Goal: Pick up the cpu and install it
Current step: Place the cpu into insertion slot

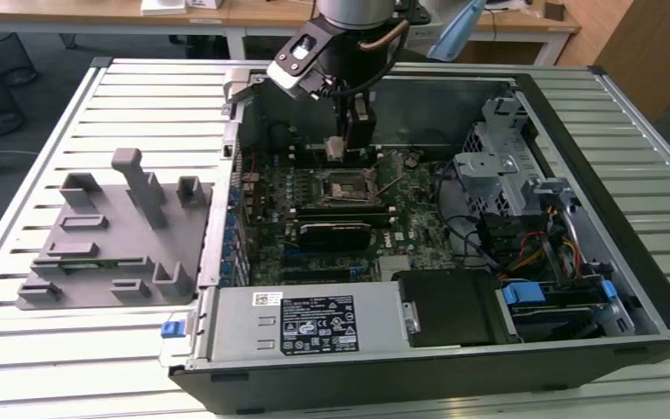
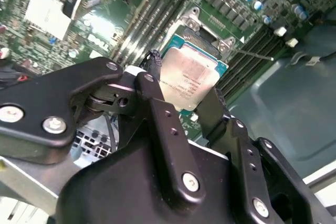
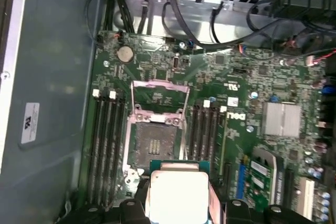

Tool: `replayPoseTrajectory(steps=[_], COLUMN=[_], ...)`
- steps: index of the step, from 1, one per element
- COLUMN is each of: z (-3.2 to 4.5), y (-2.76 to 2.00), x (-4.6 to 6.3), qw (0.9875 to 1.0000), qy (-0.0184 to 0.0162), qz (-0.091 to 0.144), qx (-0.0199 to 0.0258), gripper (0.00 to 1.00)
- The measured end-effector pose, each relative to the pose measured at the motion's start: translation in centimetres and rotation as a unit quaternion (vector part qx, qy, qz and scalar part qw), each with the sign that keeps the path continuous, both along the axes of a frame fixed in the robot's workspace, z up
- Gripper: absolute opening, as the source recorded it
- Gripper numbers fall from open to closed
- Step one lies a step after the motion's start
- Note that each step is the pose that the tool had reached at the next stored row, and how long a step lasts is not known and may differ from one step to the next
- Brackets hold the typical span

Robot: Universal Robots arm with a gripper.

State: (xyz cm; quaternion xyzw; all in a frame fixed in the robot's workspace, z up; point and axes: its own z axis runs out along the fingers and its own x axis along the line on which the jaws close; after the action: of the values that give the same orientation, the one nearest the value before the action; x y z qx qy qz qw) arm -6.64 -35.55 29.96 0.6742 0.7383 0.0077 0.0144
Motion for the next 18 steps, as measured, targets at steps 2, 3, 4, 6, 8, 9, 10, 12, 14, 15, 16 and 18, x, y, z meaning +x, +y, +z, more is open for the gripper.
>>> replayPoseTrajectory(steps=[2, 3, 4, 6, 8, 9, 10, 12, 14, 15, 16, 18], z=[-0.21, -0.34, -0.48, -0.83, -1.20, -1.38, -1.56, -1.91, -2.29, -2.40, -2.45, -2.52], y=[0.01, 0.01, 0.01, 0.03, 0.12, 0.16, 0.21, 0.28, 0.32, 0.35, 0.40, 0.43], x=[0.2, 0.3, 0.5, 0.7, 0.8, 0.8, 0.8, 0.8, 0.9, 0.9, 0.9, 0.9], qw=[1.0000, 0.9999, 0.9999, 0.9999, 0.9998, 0.9998, 0.9998, 0.9998, 0.9998, 0.9998, 0.9998, 0.9998], qy=[-0.0001, -0.0001, -0.0001, -0.0002, -0.0002, -0.0002, -0.0002, -0.0002, -0.0002, -0.0002, -0.0002, -0.0002], qz=[-0.003, -0.005, -0.007, -0.011, -0.012, -0.013, -0.014, -0.015, -0.016, -0.016, -0.016, -0.017], qx=[0.0074, 0.0098, 0.0113, 0.0125, 0.0125, 0.0125, 0.0125, 0.0125, 0.0125, 0.0125, 0.0125, 0.0126], gripper=[0.53, 0.53, 0.53, 0.53, 0.53, 0.53, 0.53, 0.53, 0.53, 0.53, 0.53, 0.53])
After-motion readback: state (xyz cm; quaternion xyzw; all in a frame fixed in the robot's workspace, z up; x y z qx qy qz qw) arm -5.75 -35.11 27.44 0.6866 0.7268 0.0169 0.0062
